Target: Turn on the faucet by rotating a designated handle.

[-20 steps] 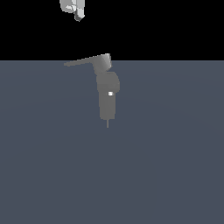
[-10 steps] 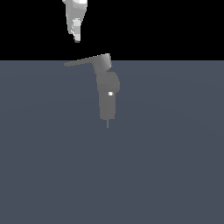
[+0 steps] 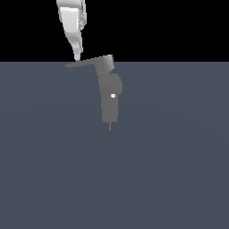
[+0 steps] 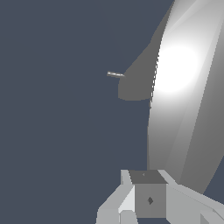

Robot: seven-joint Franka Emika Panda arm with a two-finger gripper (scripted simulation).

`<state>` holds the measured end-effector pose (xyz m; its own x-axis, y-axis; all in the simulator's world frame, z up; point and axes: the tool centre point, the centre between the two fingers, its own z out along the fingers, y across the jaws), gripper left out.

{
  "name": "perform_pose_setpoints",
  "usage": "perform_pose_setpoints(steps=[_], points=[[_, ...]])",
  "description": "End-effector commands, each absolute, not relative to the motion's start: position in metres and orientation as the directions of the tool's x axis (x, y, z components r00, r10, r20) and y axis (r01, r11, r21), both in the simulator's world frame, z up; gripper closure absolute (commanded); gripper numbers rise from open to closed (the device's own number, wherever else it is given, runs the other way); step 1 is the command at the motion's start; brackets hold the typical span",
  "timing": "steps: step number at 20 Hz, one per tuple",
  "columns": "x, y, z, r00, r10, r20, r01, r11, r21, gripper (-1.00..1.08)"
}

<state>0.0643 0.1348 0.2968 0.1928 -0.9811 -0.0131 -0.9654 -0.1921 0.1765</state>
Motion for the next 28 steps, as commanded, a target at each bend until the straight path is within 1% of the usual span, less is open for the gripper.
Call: perform_pose_setpoints(steps=[1,9,17,28], points=[[0.070,0.139,0.286,0.152,-0.988,-0.009,-0.972,-0.151,0.182,1.08],[0.079,0.147,0.266,0.079,-0.997,-0.001,-0.978,-0.078,0.194,1.08],[0.080,0.148,0.263,0.071,-0.997,0.000,-0.978,-0.070,0.196,1.08],[0.054,0.146,0.268,0.071,-0.997,0.000,-0.978,-0.069,0.196,1.08]])
